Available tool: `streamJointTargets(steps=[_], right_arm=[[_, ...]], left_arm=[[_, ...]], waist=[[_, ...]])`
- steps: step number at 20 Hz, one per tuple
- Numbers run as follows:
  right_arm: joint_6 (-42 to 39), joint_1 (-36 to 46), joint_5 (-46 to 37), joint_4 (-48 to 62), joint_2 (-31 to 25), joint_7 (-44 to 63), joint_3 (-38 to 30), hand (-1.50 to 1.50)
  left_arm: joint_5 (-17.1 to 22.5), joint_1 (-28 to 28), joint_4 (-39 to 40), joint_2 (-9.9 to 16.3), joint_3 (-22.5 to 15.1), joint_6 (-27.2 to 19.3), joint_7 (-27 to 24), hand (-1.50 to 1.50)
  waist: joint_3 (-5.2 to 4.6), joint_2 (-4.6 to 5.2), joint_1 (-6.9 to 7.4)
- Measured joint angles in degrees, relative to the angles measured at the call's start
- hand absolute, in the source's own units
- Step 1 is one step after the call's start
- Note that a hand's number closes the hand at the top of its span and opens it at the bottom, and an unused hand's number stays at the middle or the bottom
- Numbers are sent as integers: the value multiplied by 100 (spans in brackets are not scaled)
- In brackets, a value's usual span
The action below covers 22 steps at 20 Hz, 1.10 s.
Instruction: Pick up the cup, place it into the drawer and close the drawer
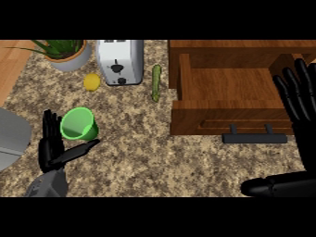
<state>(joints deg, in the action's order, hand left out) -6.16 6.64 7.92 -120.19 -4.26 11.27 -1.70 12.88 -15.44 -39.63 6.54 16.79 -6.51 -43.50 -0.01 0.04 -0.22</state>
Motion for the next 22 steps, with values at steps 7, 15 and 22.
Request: streamJointTargets(steps=[7,15,22], right_arm=[[22,-76,-89,-17,65,-66,94,-150],[-125,-104,43,116,-9,-205,-46,-150],[-33,-17,35,-79,-6,67,7,-150]], left_arm=[[71,-421,737,156,32,179,-335,-150],[274,-787,1509,154,172,504,-833,-150],[419,-1013,2063,267,258,1076,-1017,-150]], waist=[[0,3,-8],[-3,4,-15],[-5,13,-37]])
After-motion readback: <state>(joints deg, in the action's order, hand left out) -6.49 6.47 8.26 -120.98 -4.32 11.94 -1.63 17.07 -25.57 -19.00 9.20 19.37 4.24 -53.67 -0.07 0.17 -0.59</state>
